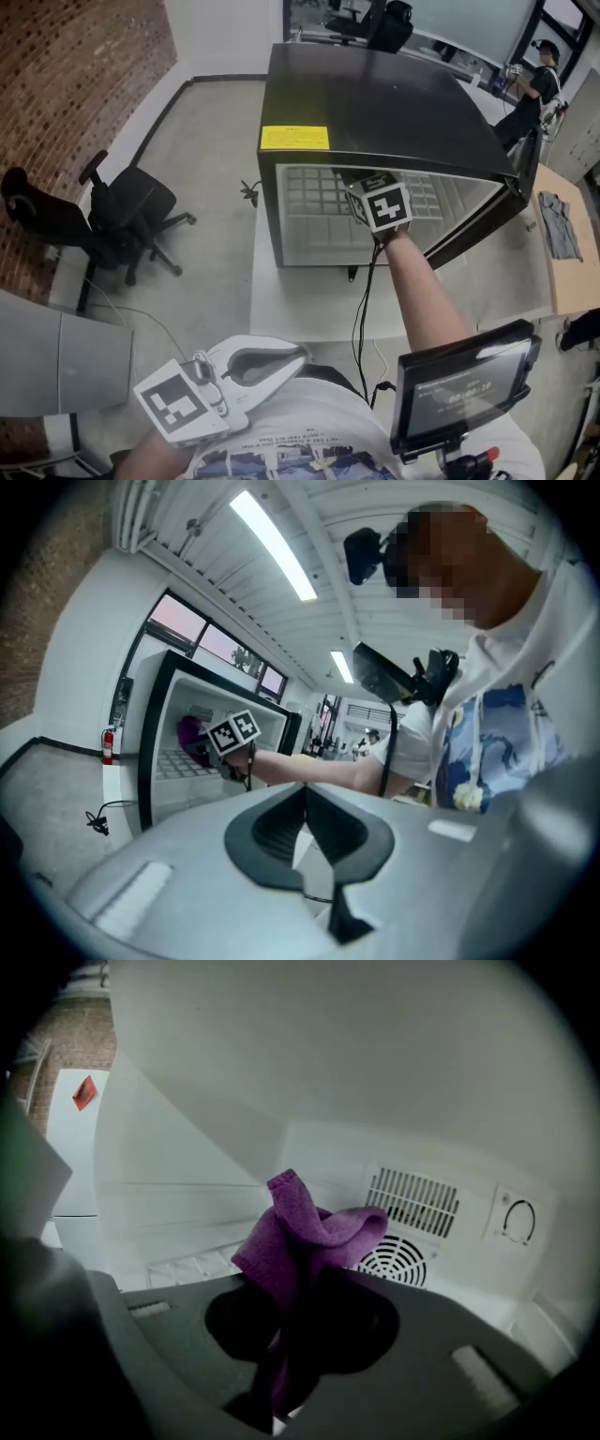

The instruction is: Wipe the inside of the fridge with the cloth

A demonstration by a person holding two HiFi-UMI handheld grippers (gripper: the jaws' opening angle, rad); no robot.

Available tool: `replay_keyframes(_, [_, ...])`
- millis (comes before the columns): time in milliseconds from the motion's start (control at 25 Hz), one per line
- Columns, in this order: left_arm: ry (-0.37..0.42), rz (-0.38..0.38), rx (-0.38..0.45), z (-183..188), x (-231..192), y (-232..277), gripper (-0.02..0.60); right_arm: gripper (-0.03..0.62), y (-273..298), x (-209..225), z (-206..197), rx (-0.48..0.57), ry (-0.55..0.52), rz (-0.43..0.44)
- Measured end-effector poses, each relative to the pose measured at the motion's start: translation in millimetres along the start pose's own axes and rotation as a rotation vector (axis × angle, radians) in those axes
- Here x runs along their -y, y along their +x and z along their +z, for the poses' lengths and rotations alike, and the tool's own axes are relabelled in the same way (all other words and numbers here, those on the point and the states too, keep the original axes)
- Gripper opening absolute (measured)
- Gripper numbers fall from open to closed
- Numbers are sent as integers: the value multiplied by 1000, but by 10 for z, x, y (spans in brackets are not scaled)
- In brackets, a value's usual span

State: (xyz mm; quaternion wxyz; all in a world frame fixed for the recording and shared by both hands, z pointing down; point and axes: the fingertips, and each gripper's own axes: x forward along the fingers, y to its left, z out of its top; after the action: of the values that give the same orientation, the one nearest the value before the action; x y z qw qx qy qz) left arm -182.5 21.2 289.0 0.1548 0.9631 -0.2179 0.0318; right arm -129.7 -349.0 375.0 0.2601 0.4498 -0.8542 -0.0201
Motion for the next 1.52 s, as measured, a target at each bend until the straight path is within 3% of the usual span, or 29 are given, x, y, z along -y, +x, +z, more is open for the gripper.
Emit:
replay_keyframes(440, [-12,105,31,-49,-54,-314,6,78,256,-688,418,80,100,161])
replay_keyframes(800, [-21,127,30,-119,1,-441,6,78,125,-732,535,171,295,216])
replay_keyframes(1160, [-10,9,-6,-142,195,-205,6,78,-516,-46,375,231,269,65])
replay_keyframes(1520, [4,-107,-18,-203,160,178,6,78,-875,941,-208,137,137,-202])
